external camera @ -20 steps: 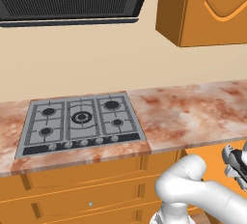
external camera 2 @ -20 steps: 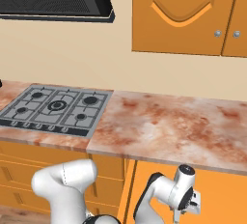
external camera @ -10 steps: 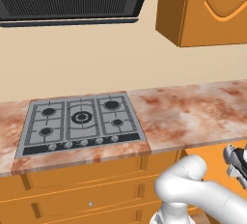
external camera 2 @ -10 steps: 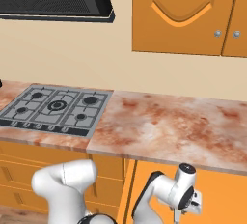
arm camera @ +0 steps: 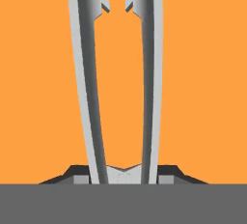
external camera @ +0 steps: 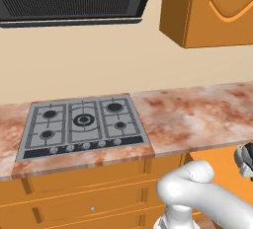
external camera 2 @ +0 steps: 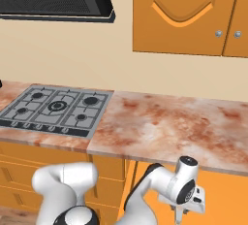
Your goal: Take the tongs from the drawer on the right and place them on the dining counter next to the tray containing the kebab skewer.
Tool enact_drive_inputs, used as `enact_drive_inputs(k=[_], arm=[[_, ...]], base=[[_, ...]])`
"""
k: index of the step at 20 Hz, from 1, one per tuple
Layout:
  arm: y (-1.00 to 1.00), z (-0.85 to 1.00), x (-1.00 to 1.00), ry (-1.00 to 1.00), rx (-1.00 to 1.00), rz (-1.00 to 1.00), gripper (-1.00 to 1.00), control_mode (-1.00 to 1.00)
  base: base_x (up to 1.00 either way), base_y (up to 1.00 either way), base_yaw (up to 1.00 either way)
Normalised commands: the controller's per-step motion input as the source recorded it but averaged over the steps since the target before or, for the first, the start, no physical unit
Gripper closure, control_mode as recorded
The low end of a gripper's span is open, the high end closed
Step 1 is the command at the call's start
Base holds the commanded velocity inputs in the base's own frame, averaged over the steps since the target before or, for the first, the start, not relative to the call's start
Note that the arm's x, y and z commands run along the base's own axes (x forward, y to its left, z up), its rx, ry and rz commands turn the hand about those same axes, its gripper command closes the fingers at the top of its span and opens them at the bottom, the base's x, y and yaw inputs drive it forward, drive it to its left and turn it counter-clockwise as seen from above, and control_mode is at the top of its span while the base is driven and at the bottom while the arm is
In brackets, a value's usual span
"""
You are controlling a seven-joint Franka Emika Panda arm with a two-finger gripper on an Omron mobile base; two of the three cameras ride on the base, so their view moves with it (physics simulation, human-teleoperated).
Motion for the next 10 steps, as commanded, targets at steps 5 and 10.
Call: enact_drive_inputs(k=[5, 10], arm=[[0.0, 0.74, -0.48, 0.04, -0.02, 0.0, 1.0, -1.0], [0.0, 0.63, -0.59, 0.0, -0.02, 0.0, 1.0, -1.0]], base=[[0.0, 0.0, 0.0], [0.0, 0.0, 0.0]])
